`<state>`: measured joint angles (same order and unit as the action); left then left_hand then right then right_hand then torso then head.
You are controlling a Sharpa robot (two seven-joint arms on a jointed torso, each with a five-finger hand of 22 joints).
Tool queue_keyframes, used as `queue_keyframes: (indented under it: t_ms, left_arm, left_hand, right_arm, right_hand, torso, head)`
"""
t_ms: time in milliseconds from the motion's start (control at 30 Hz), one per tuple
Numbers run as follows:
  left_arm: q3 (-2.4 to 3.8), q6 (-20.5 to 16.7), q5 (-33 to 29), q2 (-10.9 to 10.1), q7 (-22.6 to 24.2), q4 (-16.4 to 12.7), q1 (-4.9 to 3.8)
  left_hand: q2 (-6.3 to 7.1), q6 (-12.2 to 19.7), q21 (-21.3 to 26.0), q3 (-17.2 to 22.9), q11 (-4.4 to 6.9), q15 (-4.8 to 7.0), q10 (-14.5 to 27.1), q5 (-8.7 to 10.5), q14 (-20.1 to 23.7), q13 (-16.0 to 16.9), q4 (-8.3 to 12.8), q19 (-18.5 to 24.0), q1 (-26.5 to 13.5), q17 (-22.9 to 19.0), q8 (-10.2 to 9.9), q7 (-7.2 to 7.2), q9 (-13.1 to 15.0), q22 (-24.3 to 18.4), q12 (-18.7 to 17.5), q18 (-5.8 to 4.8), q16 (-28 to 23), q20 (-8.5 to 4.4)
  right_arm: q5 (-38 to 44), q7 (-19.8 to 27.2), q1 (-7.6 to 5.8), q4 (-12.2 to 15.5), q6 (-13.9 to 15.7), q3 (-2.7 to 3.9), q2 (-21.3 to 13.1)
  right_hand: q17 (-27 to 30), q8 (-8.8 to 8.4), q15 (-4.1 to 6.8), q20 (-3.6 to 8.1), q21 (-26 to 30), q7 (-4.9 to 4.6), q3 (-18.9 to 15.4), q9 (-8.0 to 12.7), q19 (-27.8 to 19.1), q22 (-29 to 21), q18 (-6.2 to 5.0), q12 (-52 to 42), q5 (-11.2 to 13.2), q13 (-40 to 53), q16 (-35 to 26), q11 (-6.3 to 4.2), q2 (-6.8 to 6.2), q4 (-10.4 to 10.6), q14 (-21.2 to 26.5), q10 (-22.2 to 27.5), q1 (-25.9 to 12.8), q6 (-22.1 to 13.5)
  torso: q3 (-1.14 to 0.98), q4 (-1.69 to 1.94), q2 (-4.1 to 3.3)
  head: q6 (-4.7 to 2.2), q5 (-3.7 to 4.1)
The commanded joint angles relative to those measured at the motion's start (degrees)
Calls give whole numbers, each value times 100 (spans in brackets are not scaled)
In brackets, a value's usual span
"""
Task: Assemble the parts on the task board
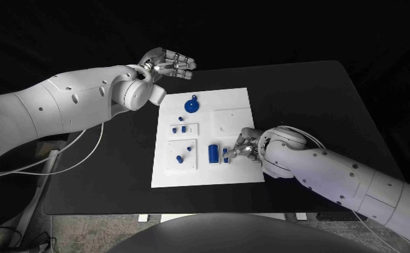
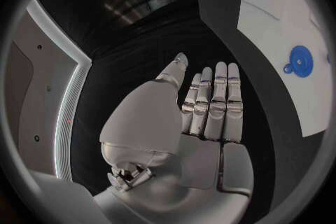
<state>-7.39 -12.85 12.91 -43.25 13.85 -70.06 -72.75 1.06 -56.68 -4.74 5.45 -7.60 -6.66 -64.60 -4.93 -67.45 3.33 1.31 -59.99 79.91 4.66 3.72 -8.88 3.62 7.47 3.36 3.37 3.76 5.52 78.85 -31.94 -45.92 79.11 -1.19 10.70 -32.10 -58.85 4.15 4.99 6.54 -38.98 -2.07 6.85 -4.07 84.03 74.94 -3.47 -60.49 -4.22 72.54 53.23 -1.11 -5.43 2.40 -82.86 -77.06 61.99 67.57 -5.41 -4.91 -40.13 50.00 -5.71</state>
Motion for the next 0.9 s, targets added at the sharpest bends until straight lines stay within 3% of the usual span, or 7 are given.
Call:
queue_keyframes:
  t_ms: [33,233,467,500,667,800,900]
  left_arm:
    - [4,28,4,11,113,24,-7]
    - [5,13,-106,62,230,164,-6]
    - [5,-7,-318,181,386,421,-2]
    - [5,-21,-413,223,433,501,0]
    - [6,-47,-723,345,575,731,3]
    - [7,-37,-992,428,704,901,3]
    - [10,16,-1193,494,798,1029,4]
  left_hand:
    - [35,20,2,-34,17,10,39,-32,28,2,-8,26,-7,9,-7,6,-4,-9,16,-69,-5,17]
    - [43,-10,25,-48,23,13,16,-32,17,3,-5,66,-28,12,-5,11,-3,-31,17,-97,-4,20]
    - [9,-121,28,-28,43,21,-27,-39,7,2,11,83,-37,5,-1,48,-2,-49,15,-121,-3,10]
    - [-11,-157,26,-13,48,24,-38,-41,4,1,18,81,-32,3,0,63,-1,-52,15,-124,-6,5]
    - [-60,-194,23,35,78,29,-11,-54,29,0,35,84,-21,-16,-5,121,-3,-59,9,-127,-13,3]
    - [-85,-214,26,72,119,60,12,-54,81,-1,49,99,-26,-38,-4,176,-3,-68,6,-127,-16,9]
    - [-90,-199,28,93,139,76,72,-54,94,-2,59,113,-46,-45,-7,207,-4,-77,2,-121,-19,20]
  right_arm:
    - [-777,663,8,-4,460,-10,-137]
    - [-1588,1358,-140,94,723,43,-452]
    - [-2297,2340,-429,105,1117,112,-741]
    - [-2558,2627,-525,23,1230,131,-769]
    - [-3395,3427,-815,-531,1384,171,-690]
    - [-3807,3914,-983,-1211,1309,233,-492]
    - [-4069,4184,-1046,-1679,1206,340,-346]
  right_hand:
    - [60,-43,-41,-77,247,-247,-180,-11,268,96,-138,69,8,-62,-85,24,-60,262,40,92,139,-390]
    - [93,-49,-65,-99,433,-296,-619,6,273,87,-169,77,-37,-130,-127,56,21,230,70,144,170,-566]
    - [449,-51,-77,-120,1299,-289,-1060,5,214,-197,-220,426,-125,-416,-598,57,380,-132,170,302,212,-515]
    - [652,-50,-88,-134,2317,-292,-1154,6,154,-669,-251,1137,-139,-993,-950,55,481,-259,173,502,221,-519]
    - [1497,-65,-241,-294,3555,-326,-1347,18,-3,-2147,-197,2397,-335,-2683,-2209,144,744,-711,451,907,446,-552]
    - [2301,-56,-380,-454,3522,-384,-1369,17,-353,-3687,-160,3081,-372,-3977,-3232,255,897,-871,514,997,501,-559]
    - [3088,-57,-717,-772,3528,-506,-1280,37,-1330,-4705,-120,4326,-353,-5292,-4211,521,1013,-962,1033,1277,600,-679]
  torso:
    - [10,-22,18]
    - [29,-88,80]
    - [69,-186,197]
    - [83,-209,236]
    - [142,-269,362]
    - [166,-296,436]
    - [170,-303,467]
  head:
    - [-45,24]
    - [-256,14]
    - [-452,-37]
    - [-513,-50]
    - [-692,-91]
    - [-852,-127]
    - [-999,-159]
